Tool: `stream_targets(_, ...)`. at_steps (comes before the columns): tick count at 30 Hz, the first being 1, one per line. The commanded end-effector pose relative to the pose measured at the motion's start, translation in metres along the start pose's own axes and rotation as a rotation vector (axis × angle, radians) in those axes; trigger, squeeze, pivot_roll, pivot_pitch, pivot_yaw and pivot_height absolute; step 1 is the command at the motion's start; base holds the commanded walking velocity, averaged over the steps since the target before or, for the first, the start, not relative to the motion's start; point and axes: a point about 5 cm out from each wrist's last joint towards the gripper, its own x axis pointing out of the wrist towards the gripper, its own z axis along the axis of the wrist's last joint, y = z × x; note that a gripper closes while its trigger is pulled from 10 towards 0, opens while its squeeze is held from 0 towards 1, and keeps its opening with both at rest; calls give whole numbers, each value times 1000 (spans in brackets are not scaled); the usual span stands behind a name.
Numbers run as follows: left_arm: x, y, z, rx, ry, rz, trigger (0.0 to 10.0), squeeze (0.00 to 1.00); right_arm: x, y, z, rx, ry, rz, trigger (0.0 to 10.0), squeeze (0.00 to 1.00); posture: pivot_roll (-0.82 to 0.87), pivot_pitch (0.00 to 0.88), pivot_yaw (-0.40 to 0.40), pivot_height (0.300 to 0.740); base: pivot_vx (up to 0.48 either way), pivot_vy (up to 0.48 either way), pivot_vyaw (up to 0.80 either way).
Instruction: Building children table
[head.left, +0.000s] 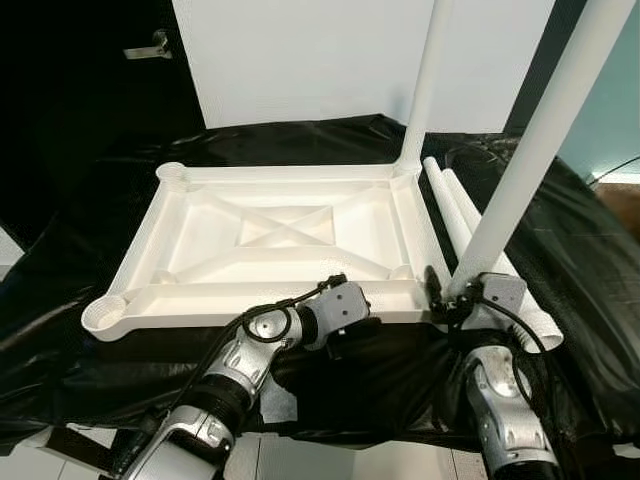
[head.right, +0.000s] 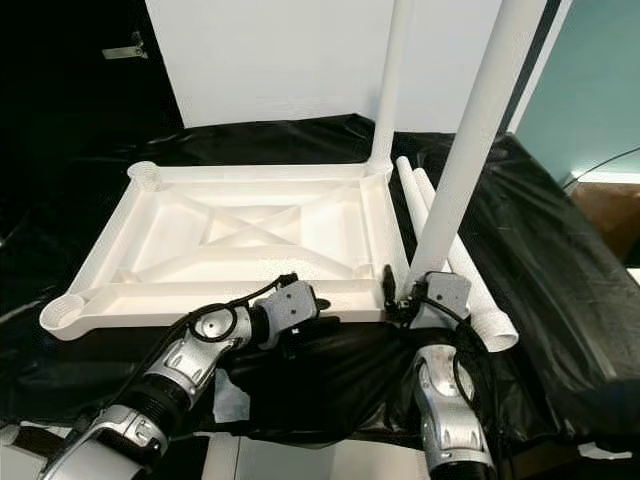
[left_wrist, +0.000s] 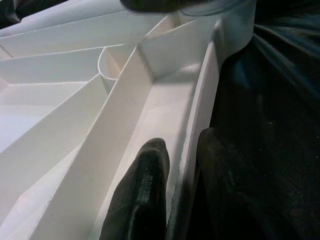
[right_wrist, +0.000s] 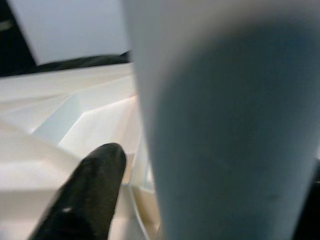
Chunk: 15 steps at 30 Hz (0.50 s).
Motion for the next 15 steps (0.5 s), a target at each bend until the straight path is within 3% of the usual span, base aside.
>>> stream_targets(1,2,-27,-36,-113,140,-36,10000,0,1,0,-1,-3,12,59,10000,1000,-44,21,-25,740,0,0,0)
stream_targets(6,3,-27,-36,-114,139,-40,10000,0,-5,-15,0,-59,38,188,10000,1000,-49,21,-23,740,0,0,0)
stream_targets(7,3,-27,-36,-113,140,-41,10000,0,-7,-19,-1,-75,67,264,10000,808,-58,22,-19,740,0,0,0)
stream_targets(9,3,-26,-36,-113,140,-42,10000,0,-8,-20,-1,-82,89,315,10000,808,-58,22,-19,740,0,0,0)
stream_targets(10,3,-26,-36,-111,141,-43,10000,0,-10,-23,0,-90,105,377,10000,0,-60,20,-17,740,0,0,0)
stream_targets(15,3,-24,-35,-105,141,-44,10000,0,-13,-33,7,-148,134,527,10000,0,-64,17,-16,740,0,0,0)
